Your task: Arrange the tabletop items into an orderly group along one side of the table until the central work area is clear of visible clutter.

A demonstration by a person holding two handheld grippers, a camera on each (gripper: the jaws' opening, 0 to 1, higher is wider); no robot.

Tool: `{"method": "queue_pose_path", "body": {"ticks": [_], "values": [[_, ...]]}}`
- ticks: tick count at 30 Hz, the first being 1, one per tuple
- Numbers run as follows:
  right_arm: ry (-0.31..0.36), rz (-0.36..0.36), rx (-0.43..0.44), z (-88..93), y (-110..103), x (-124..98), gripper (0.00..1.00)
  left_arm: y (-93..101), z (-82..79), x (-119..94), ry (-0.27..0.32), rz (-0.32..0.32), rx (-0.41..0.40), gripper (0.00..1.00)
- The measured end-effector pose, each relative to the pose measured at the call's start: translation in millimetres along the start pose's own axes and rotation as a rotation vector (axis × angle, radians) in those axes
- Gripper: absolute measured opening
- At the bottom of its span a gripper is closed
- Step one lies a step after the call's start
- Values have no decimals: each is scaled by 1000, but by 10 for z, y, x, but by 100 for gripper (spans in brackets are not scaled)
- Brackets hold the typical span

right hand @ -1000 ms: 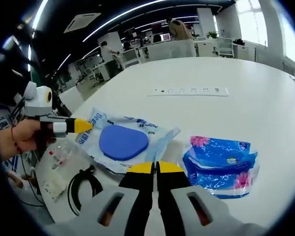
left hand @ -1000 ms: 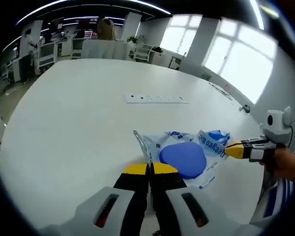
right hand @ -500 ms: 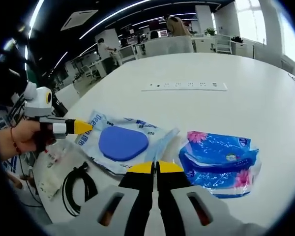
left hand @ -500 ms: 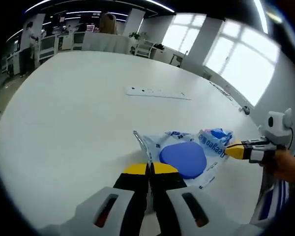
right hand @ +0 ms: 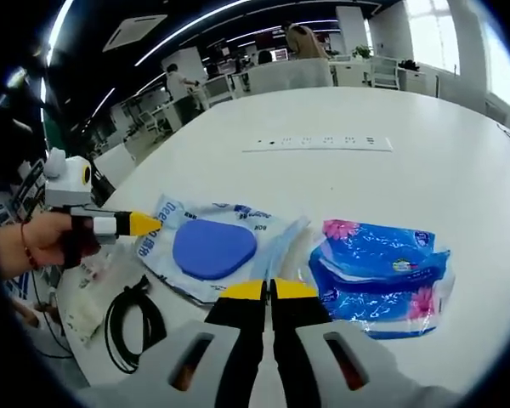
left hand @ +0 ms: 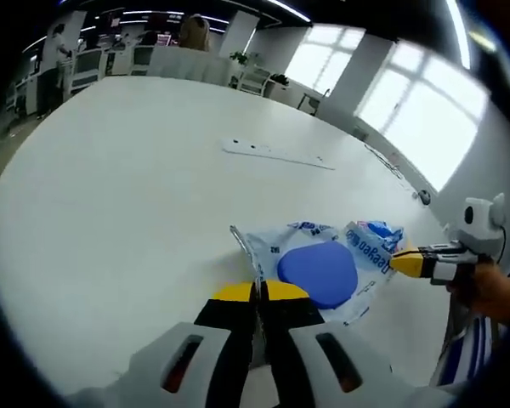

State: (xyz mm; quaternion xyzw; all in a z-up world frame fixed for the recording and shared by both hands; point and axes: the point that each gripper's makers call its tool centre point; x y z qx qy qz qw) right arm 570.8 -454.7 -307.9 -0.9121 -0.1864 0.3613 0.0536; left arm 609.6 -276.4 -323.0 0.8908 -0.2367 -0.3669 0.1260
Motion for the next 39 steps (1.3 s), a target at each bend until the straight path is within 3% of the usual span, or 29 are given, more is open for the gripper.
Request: {"method": "queue_pose_path", "body": {"ticks": [17,39], "values": [[3,7,3,-23,-19,-16,2,-6,16,-16,13,2,-27,4],[23,-16,-3,-87,-104,-109,8,22,-16,-59,19,3,8,31]]}}
Point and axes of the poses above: the point that each gripper's makers call its tool centre point, and the gripper's own axes: x roughly forward along the fingers, y roughly to its right, z roughly out of its underside, and after that the axes turned 2 degrees about y, right-handed
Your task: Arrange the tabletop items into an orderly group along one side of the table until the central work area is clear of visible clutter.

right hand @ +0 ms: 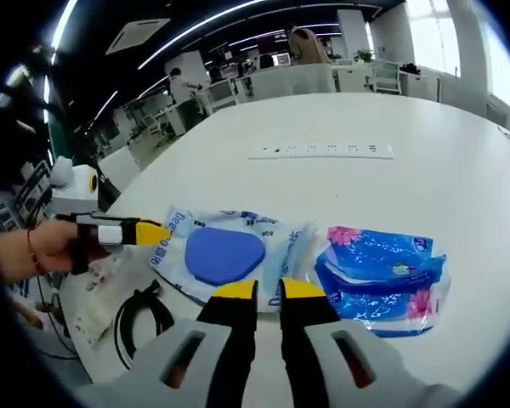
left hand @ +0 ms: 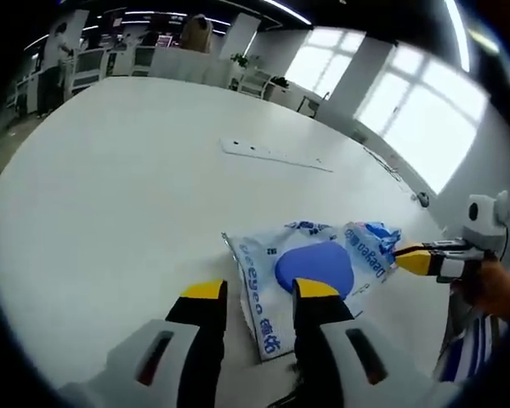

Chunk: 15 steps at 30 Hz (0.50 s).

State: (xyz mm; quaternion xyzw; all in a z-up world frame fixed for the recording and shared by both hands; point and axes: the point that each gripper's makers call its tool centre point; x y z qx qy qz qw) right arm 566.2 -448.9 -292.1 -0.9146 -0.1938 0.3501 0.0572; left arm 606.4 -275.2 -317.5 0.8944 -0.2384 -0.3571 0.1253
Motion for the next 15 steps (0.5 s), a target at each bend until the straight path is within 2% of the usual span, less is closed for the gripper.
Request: {"method": "queue_pose_path", "body": {"ticks": [15], "values": [[12,-67,-5,-136,-153,-78,21,102,-162,-172,39,21,46,44]]}}
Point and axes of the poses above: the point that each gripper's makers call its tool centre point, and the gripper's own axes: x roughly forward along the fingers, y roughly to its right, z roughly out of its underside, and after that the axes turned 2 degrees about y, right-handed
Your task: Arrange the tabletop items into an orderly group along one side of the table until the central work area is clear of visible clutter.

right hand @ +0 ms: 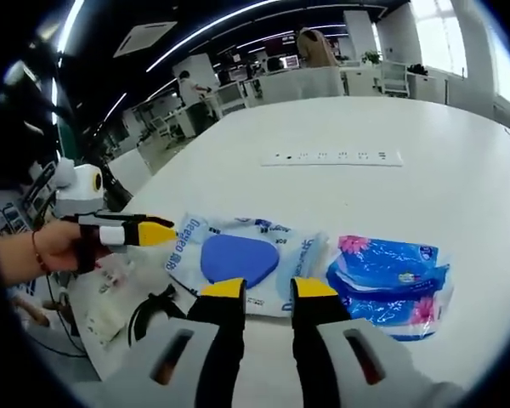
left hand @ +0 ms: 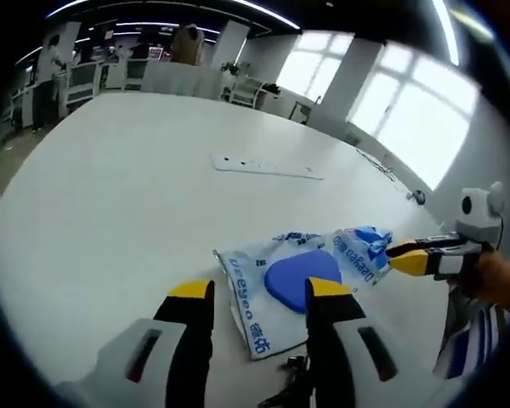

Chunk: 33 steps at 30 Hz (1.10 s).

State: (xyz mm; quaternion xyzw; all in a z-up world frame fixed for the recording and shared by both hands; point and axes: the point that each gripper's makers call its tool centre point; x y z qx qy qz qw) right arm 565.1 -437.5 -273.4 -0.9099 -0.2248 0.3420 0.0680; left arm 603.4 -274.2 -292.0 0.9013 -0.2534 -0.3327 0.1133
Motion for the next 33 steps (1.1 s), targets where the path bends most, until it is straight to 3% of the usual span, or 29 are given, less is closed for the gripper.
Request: {"method": "queue_pose_path", "body": {"ticks": [15,33], "values": [[44,-80,-6,-238,-204,-114,31,75,-159,-334,45,35,37,55],[49,-165,-67,-358,-586,-216,40,-37,-319,-879,103,30,46,62]]}}
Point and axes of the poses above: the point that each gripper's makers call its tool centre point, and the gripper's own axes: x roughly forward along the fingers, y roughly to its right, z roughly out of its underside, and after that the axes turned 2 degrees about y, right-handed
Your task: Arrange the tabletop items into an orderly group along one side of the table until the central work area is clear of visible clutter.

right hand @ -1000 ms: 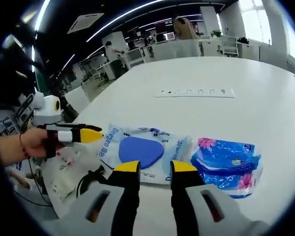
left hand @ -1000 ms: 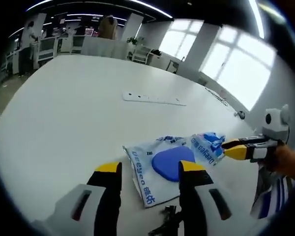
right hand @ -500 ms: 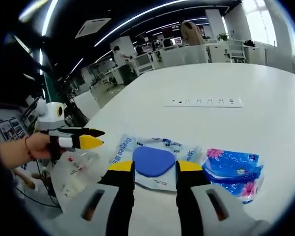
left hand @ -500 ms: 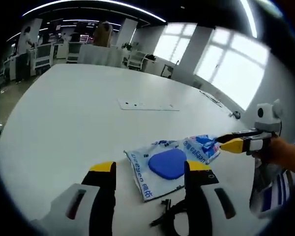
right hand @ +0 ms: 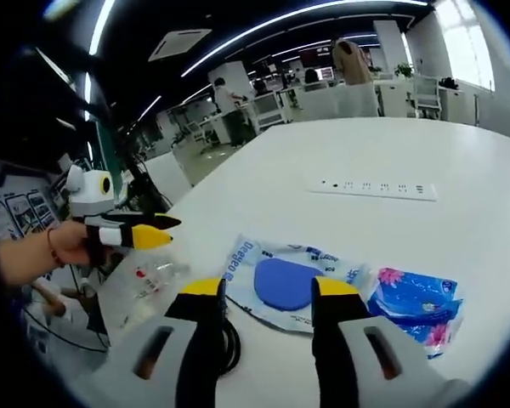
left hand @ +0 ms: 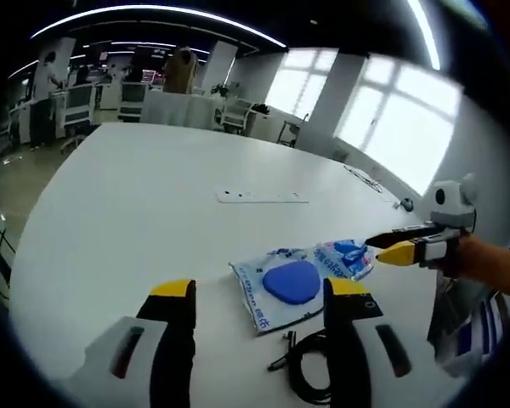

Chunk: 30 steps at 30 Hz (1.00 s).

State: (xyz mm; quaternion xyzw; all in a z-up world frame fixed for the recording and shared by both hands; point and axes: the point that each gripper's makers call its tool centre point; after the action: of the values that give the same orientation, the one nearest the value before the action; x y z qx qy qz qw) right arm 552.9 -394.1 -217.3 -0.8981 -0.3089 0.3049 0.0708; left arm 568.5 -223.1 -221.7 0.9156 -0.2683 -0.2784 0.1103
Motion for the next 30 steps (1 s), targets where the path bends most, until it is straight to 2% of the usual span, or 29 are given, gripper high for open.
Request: {"method": "queue_pose_path", "body": {"ticks": [15,19,23,30], "values": [[14,-72,14,-83,-372,-14,46,-107,-73,-448,39,-20,-3,66],[17,-106,44,-82,-525,-8,48,-138,-82,-585,52,-27,-11,66],[7,-121,31,-57,-684,14,50,-177,-102,-740,71,-35,-23,66],[4,-160,62,-32,-912,87,51,-287,-141,-1015,102,-55,-45,66]]}}
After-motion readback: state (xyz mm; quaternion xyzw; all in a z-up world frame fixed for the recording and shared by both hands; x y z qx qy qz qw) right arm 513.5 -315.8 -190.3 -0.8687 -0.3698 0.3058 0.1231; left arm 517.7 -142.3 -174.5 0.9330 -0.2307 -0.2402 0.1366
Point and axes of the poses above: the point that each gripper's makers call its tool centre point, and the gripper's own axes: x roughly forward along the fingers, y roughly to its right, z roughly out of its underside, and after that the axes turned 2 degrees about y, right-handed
